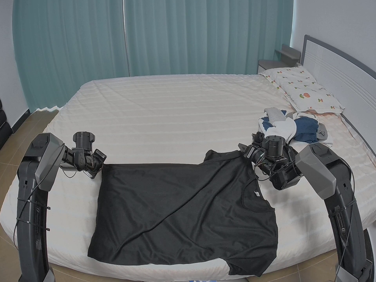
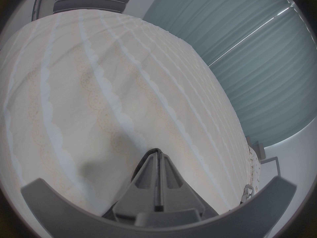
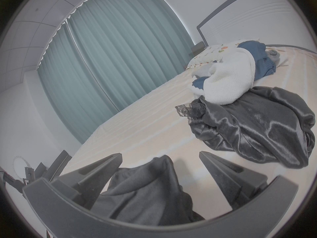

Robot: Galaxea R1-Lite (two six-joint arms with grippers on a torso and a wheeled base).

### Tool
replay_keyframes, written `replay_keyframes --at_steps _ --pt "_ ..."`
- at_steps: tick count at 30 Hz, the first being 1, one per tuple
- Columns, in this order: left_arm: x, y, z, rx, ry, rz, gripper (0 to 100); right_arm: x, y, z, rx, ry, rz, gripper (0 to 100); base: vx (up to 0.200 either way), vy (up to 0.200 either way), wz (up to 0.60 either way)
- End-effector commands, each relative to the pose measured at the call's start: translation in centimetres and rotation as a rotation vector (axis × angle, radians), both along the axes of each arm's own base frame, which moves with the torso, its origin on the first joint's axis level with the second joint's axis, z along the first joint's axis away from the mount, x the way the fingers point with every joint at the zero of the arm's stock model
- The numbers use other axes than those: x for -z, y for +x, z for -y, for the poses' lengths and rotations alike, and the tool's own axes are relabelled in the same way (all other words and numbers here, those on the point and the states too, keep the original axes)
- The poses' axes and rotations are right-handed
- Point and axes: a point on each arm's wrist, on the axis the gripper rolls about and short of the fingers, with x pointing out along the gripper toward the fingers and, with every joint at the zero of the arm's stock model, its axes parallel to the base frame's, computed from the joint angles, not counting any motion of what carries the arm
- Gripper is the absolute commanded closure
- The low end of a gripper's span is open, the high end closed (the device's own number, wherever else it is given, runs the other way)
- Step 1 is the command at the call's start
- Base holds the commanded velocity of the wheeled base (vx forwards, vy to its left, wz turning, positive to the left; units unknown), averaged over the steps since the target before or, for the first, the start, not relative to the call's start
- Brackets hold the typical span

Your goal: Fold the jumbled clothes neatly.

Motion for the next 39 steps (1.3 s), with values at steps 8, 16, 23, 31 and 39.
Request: replay_keyframes --at_steps 8,16,23,31,39 --pt "0.0 0.0 -0.1 -0.004 0.001 0.003 100 1.1 -1.9 0.5 -0.091 0.013 -0.079 0 0.0 0.0 0.0" --pt "-0.2 0.1 -0.1 -0.001 -0.001 0.011 100 1.8 -1.6 0.8 -0.085 0.012 -0.085 100 0.0 0.0 0.0" --pt "-0.4 0.4 -0.1 -0.002 0.004 0.052 100 0.6 -0.4 1.4 -0.056 0.018 -0.027 100 0.0 0.0 0.0" --pt "-1.9 1.2 -0.8 -0.073 0.025 0.222 100 -1.6 0.7 2.2 -0.008 0.027 0.078 100 0.0 0.0 0.0" --pt "-1.2 1.2 -1.0 -0.089 0.045 0.268 100 0.5 -0.5 1.6 -0.034 0.016 -0.003 100 0.0 0.0 0.0"
